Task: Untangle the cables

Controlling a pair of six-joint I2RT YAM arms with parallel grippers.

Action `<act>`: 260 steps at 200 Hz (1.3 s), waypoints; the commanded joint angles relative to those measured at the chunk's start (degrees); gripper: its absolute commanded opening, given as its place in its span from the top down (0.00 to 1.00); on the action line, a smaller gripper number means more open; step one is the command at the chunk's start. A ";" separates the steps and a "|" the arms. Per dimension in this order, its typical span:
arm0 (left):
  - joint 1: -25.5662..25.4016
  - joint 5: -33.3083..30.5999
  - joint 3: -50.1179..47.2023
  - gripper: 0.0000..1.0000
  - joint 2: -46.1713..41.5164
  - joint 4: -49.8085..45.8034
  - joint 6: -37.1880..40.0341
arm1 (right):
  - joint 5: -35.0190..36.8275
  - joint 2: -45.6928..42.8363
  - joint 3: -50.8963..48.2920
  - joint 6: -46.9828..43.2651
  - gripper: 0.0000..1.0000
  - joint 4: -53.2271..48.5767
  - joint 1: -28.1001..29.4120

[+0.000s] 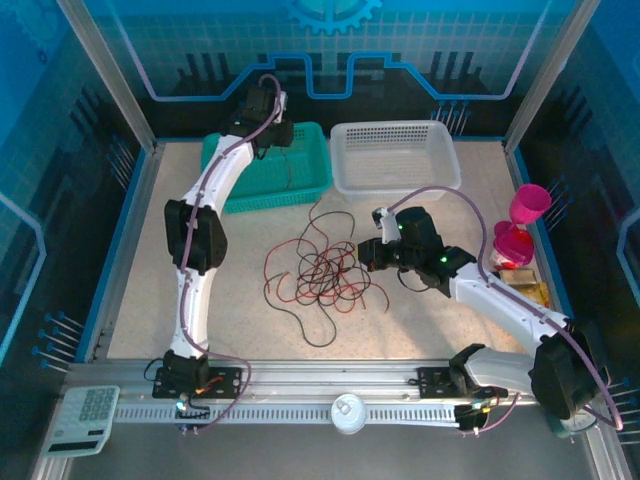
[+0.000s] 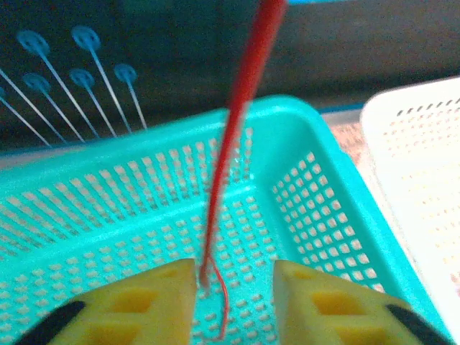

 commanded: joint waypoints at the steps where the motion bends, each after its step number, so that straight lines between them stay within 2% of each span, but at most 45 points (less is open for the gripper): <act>1: 1.86 5.49 4.87 0.42 2.19 -8.53 -4.42 | -0.62 -1.17 2.96 0.54 1.00 -0.29 0.21; 15: 3.29 8.93 8.80 0.28 3.05 -12.95 -8.73 | -0.63 -1.14 3.57 0.68 1.00 -0.46 0.28; 31: 5.02 13.61 12.27 0.17 2.80 -16.94 -13.62 | -0.51 -1.22 4.12 0.80 1.00 -0.54 0.51; 58: 5.73 15.62 9.69 0.01 -1.72 -18.49 -16.08 | 0.13 -1.46 4.69 0.81 1.00 -0.82 0.77; 73: 5.73 17.15 5.27 0.01 -5.46 -17.25 -16.63 | 0.58 -1.65 5.10 0.81 1.00 -1.04 0.75; 109: 5.56 19.60 -8.84 0.01 -16.32 -7.02 -17.41 | 0.82 -1.48 5.91 0.64 1.00 -1.65 0.91; 152: 5.00 17.50 -9.14 0.01 -19.09 -7.39 -14.37 | 1.47 -1.10 8.18 0.19 1.00 -2.41 0.97; 185: 3.44 17.47 -14.17 0.01 -23.27 -4.66 -12.66 | 2.09 -1.02 9.80 0.10 1.00 -3.15 0.92; 217: 1.31 18.55 -25.33 0.01 -31.84 1.13 -12.69 | 1.36 -1.04 13.20 0.70 1.00 -3.89 1.03; 260: -0.45 20.01 -46.94 0.01 -46.63 14.24 -18.10 | 1.40 -0.50 25.55 0.98 1.00 -7.44 1.85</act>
